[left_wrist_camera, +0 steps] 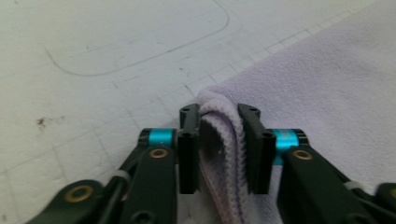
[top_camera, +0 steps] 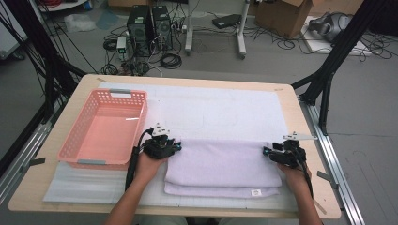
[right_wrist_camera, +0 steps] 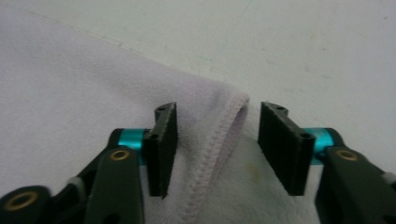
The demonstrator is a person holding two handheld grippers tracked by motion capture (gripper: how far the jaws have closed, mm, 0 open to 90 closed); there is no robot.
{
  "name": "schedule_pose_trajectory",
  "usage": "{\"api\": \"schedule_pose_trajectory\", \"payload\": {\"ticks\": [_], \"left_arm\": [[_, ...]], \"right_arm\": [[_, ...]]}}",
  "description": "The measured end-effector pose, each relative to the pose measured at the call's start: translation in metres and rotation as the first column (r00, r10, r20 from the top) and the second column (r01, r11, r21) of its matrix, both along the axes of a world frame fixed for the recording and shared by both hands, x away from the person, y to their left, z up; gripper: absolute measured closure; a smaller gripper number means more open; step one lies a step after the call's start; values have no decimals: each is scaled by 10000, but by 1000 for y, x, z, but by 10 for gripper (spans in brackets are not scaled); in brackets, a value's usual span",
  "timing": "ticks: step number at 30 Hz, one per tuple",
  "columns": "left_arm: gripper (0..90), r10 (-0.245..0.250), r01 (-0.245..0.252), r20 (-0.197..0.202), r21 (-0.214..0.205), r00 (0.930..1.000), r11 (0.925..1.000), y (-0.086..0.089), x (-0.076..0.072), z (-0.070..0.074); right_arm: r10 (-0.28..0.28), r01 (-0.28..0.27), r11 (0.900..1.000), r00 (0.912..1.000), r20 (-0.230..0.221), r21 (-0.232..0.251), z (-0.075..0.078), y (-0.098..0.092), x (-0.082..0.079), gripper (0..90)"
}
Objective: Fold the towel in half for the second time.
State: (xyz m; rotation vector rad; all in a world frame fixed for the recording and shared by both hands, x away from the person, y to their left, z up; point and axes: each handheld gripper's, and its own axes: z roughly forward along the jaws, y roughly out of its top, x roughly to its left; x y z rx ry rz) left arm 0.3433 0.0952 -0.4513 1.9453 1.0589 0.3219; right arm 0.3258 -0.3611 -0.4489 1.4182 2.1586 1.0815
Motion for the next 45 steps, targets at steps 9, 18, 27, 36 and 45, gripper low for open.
{"api": "schedule_pose_trajectory", "payload": {"ticks": [9, 18, 27, 36, 45], "left_arm": [[794, 1060, -1019, 825, -520, 9909, 9934, 0, 8, 13], [794, 1574, -1538, 1274, -376, 9793, 9874, -8, 46, 24], [793, 1898, -1850, 1172, -505, 9748, 9814, -11, 72, 17], [540, 1674, -1650, 386, -580, 9851, 9846, -5, 68, 14], [454, 1159, -1136, 755, -341, 9904, 9929, -12, 42, 21]], "right_arm": [[-106, 47, 9968, 9972, 734, 801, 8, -5, 3, 829], [-382, 381, 9993, 9832, 1784, 38, 24, 1, 32, 827], [-932, 990, 9947, 9828, 1593, -289, 23, 9, 68, 825], [-1351, 1375, 9904, 9832, 1227, -113, 19, 11, 71, 617], [-1068, 1041, 9942, 9858, 1298, 272, 27, 13, 49, 579]]}}
